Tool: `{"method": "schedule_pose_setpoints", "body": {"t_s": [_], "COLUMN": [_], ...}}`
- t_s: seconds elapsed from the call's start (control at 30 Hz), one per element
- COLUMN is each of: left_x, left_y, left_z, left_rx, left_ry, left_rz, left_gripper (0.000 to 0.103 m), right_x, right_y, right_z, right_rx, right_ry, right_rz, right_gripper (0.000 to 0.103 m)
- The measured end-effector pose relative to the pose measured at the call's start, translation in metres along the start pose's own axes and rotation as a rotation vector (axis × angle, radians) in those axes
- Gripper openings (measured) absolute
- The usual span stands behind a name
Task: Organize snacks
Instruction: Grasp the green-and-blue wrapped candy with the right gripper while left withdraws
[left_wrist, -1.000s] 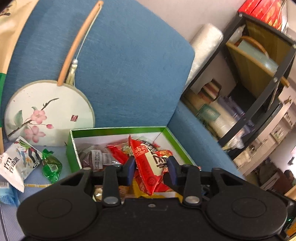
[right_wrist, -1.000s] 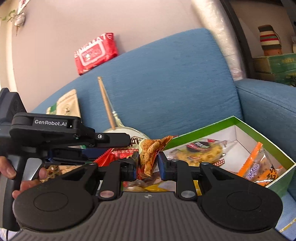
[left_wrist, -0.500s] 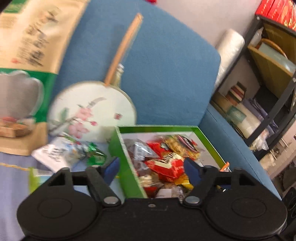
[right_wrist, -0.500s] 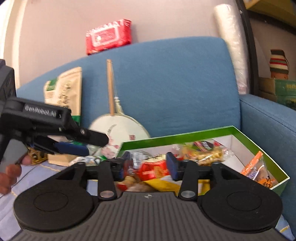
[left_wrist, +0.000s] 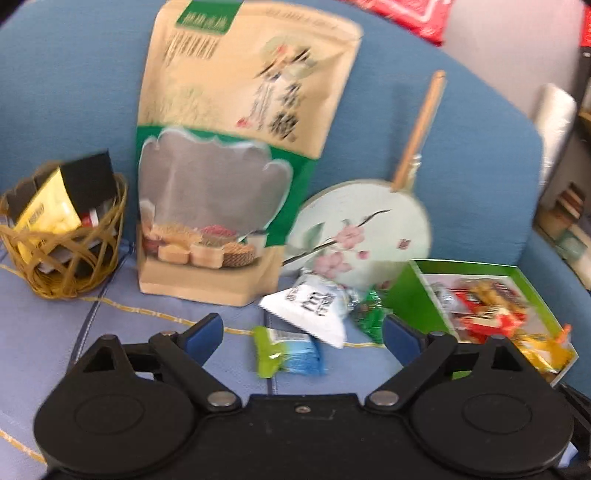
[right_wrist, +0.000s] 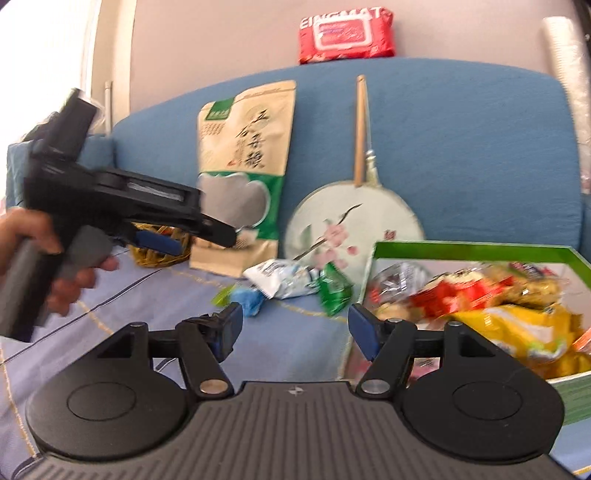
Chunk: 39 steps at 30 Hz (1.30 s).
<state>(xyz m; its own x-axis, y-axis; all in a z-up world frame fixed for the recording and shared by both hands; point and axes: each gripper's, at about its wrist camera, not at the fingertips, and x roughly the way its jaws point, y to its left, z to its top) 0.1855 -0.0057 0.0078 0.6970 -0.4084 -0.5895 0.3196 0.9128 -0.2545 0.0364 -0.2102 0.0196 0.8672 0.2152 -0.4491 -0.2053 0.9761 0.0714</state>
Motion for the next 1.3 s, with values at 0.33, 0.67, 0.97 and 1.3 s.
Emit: {"method": "schedule_pose_setpoints", "body": {"t_s": [0.33, 0.67, 0.97, 1.3], "left_x": [0.061, 0.018, -0.005, 0.017], "left_y": [0.010, -0.005, -0.018, -0.045], "left_z": [-0.009, -0.049, -0.026, -0.006], "left_rx": [-0.052, 0.001, 0.011, 0.093], "left_ry": [0.100, 0.273, 0.190, 0.117], "left_rz": [-0.019, -0.229, -0.242, -0.203], "left_gripper": [0.082, 0.013, 0.066, 0.065], "right_x": [0.004, 0.014, 0.049, 0.026], "right_y": [0.002, 0.023, 0.040, 0.036], "right_z": [-0.003, -0.010, -0.022, -0.017], "right_rx": [0.005, -0.063, -0.128, -0.151], "right_ry": [0.019, 0.112, 0.182, 0.348], "right_rz": [0.037, 0.142, 0.158, 0.101], "right_gripper": [0.103, 0.103, 0.101, 0.049]}}
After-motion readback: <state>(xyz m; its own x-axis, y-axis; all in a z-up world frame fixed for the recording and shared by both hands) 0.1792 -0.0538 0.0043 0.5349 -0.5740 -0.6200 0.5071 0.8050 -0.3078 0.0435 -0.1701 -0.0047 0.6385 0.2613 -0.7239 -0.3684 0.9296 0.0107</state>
